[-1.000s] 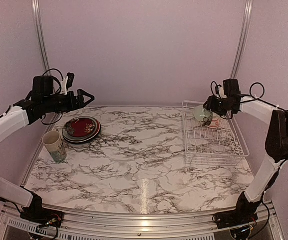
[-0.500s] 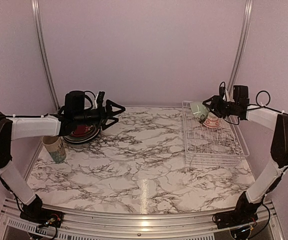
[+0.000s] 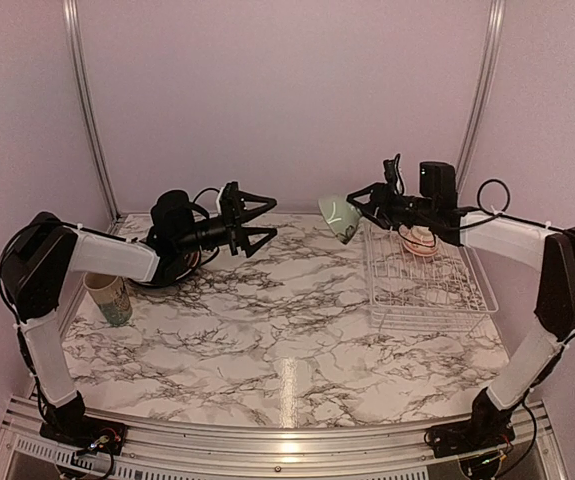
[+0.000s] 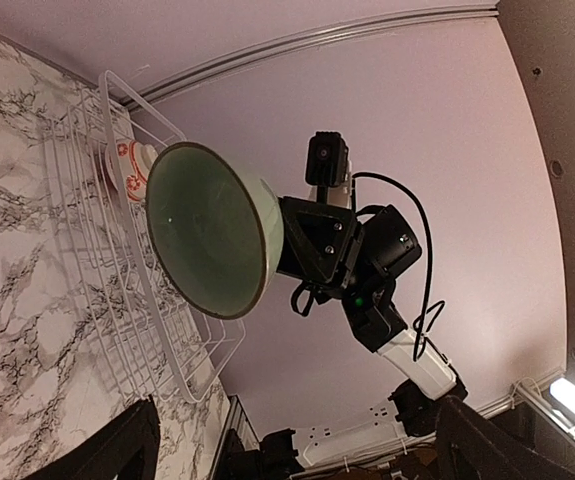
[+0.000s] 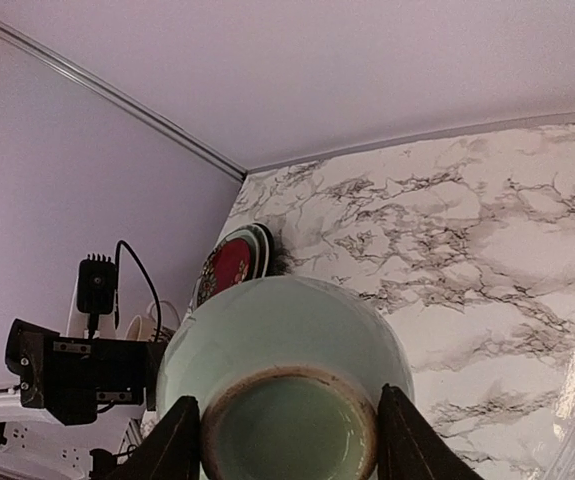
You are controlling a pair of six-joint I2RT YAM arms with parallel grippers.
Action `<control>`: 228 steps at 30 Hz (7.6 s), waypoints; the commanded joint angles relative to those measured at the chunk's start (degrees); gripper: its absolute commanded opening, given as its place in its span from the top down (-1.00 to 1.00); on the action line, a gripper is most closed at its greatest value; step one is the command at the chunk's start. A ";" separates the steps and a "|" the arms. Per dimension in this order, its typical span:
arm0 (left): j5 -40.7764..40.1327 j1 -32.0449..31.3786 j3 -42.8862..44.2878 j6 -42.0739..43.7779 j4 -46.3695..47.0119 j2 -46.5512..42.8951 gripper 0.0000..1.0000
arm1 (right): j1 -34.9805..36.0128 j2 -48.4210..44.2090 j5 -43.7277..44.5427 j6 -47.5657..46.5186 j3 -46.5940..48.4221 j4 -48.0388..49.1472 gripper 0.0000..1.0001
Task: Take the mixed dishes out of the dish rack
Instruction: Pass from the right arm to the left, then place the bowl at the center of the board, then grab the bowl from the dish rack.
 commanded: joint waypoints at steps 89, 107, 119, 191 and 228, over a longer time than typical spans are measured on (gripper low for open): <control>-51.88 -2.43 49.46 60.52 -100.77 16.25 1.00 | 7.59 -5.72 17.87 -12.97 -2.86 -7.78 -0.83; -53.75 -2.43 60.37 63.91 -106.60 27.25 0.94 | 7.53 -7.33 18.94 -13.12 -4.18 -7.24 -0.84; -52.52 -2.55 61.13 64.75 -106.90 29.22 0.55 | 7.58 -6.99 18.59 -12.63 -4.81 -6.57 -0.83; -67.96 -0.24 3.22 80.65 -68.59 -47.74 -0.98 | -14.76 32.61 48.97 -25.64 36.58 -34.51 -0.77; -65.35 -0.06 3.40 79.57 -69.32 -46.86 -0.98 | -15.00 32.08 47.37 -25.82 33.48 -32.74 0.04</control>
